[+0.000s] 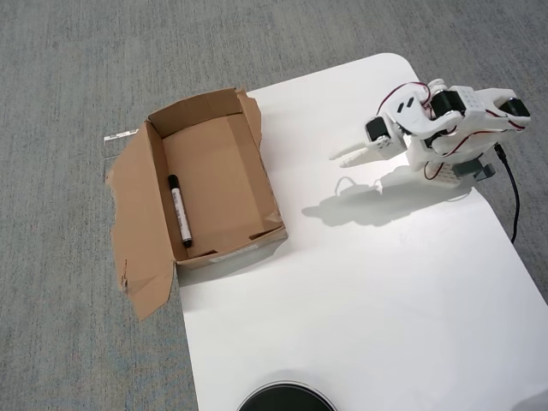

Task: Grasp a pen and put it in the box.

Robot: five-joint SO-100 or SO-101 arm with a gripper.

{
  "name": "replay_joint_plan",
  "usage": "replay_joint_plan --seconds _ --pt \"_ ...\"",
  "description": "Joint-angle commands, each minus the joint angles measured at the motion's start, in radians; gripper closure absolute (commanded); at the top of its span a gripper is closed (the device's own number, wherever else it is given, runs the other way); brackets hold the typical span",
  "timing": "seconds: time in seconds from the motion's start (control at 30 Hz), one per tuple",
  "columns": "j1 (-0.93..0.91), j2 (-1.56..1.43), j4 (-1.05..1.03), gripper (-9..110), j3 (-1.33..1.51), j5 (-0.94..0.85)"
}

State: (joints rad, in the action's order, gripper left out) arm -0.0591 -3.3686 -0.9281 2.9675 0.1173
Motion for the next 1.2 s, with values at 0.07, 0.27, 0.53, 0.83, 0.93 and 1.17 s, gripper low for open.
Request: replay_joint_plan --seconds 0.07,0.27,0.53,0.83,0.93,1.17 --pt "0.004 -0.063 -0.003 87 0.127 0.007" --pt "0.004 -0.063 -0.005 87 0.216 0.004" --pt "0.004 -0.063 -0.003 87 0.216 0.008" --pt "0.004 -0.063 -0.003 87 0.216 0.007" --pt "0.004 -0.063 -0.003 88 0.216 0.002" --pt "0.005 -0.063 -0.003 103 0.216 -0.001"
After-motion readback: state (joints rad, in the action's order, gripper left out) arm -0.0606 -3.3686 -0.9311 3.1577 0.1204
